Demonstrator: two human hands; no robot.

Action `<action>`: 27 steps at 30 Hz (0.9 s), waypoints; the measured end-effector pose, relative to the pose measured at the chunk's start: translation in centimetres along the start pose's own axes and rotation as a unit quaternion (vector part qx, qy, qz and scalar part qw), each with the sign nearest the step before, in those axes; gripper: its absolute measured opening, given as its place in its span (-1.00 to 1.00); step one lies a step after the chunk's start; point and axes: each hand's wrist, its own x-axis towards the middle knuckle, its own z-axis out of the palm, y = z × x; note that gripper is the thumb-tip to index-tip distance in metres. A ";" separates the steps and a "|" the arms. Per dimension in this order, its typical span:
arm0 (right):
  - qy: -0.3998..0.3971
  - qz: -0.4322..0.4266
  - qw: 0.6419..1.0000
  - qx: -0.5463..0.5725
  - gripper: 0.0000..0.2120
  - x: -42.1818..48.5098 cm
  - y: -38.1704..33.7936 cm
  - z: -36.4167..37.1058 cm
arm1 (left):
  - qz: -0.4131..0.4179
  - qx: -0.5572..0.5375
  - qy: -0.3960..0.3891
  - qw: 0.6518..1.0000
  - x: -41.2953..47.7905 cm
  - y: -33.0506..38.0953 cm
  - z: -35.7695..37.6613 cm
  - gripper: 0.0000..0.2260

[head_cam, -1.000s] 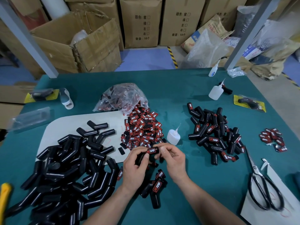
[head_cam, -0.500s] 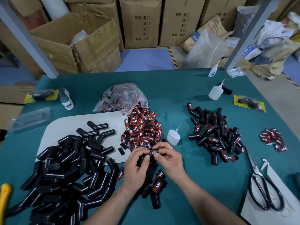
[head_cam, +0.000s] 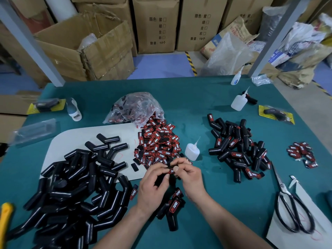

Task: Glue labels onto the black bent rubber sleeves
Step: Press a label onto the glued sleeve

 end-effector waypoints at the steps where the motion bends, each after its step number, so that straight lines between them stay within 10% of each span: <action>1: 0.000 0.007 1.000 0.009 -0.81 0.0 0.0 0.0 | 0.004 0.002 0.002 1.000 0.0 0.0 0.0 -0.85; 27: -0.068 0.062 0.987 0.132 -0.86 -0.6 -0.7 0.6 | -0.032 -0.022 -0.008 0.999 -0.5 0.6 0.1 -0.67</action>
